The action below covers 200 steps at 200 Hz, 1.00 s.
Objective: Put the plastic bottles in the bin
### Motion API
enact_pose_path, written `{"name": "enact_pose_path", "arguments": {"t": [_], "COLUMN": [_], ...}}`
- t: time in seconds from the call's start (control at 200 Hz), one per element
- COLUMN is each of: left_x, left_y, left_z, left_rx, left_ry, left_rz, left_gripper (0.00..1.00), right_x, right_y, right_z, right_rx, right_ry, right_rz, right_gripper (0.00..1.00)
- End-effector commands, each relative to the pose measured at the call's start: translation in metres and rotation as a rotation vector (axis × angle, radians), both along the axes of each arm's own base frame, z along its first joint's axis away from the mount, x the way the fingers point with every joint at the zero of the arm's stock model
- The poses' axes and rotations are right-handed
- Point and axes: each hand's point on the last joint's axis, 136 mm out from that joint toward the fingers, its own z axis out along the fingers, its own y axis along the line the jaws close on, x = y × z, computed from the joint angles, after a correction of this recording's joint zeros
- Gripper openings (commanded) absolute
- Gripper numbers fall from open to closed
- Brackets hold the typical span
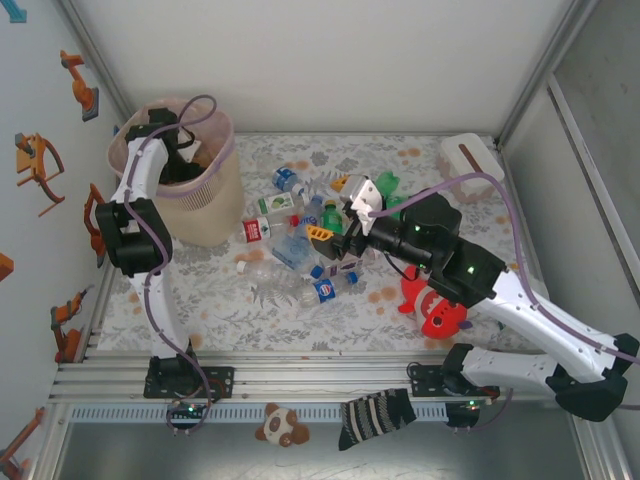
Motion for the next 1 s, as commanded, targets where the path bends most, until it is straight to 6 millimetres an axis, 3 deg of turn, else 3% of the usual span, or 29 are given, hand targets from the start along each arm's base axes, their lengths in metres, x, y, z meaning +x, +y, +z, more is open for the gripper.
{"name": "enact_pose_path", "arguments": {"t": [0.0,0.656,0.996], "left_x": [0.000,-0.016,-0.034], "left_y": [0.000,-0.015,-0.023], "left_z": [0.019,0.143,0.212], "left_rx": [-0.025,-0.176,-0.348], "left_ry": [-0.038,-0.324,-0.528], "left_rz": [0.013,0.032,0.042], "left_gripper": [0.84,0.89,0.88], "right_x": [0.001,0.006,0.015], "right_y": [-0.007,-0.007,0.002], "right_z": [0.004,-0.001,-0.021], "right_rx": [0.005,-0.009,-0.074], "right_ry": [-0.024,0.011,0.051], "right_rz": [-0.026,-0.049,-0.062], "right_gripper": [0.86,0.86,0.86]}}
